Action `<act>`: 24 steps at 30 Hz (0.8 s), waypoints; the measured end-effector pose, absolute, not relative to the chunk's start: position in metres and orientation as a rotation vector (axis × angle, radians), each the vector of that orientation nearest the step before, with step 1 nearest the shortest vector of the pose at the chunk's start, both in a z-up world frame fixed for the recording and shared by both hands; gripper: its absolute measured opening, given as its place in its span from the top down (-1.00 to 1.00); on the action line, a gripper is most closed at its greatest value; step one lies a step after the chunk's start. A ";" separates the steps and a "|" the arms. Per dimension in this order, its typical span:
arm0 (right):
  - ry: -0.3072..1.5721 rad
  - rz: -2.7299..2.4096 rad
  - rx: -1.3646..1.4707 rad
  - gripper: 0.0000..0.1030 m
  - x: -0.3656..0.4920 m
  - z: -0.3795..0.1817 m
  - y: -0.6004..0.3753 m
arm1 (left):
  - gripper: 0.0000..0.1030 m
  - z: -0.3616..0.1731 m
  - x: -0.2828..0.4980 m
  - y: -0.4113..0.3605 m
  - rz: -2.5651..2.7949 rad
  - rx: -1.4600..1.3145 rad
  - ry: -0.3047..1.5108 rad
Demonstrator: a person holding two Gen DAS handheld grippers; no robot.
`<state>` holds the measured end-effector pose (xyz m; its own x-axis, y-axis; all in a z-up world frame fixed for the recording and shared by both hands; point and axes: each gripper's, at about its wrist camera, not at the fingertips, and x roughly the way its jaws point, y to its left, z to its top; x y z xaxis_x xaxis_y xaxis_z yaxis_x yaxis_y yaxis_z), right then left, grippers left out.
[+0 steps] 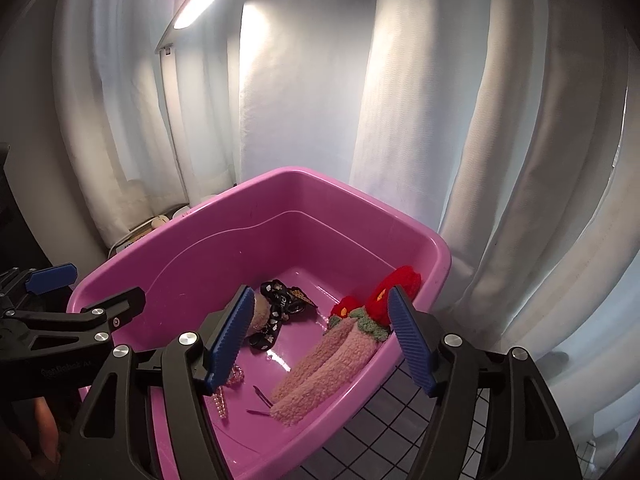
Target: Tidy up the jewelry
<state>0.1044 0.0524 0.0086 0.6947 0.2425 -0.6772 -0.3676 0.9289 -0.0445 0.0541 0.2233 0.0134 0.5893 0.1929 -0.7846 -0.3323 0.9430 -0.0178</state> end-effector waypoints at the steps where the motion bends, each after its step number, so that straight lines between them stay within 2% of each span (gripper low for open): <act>1: 0.736 0.344 -0.176 -0.29 0.103 0.008 0.052 | -0.86 0.015 0.053 0.222 0.309 -0.167 0.888; 15: 0.867 0.317 -0.098 -0.31 0.096 0.005 0.048 | -0.86 0.021 0.039 0.212 0.336 -0.153 0.852; 24: 0.884 0.308 -0.092 -0.31 0.093 0.006 0.047 | -0.86 0.022 0.038 0.210 0.343 -0.148 0.849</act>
<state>0.0927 0.0467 0.0063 0.5930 0.2262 -0.7728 -0.3020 0.9521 0.0470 0.0382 0.2102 0.0222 0.6099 0.2374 -0.7560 -0.3542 0.9351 0.0079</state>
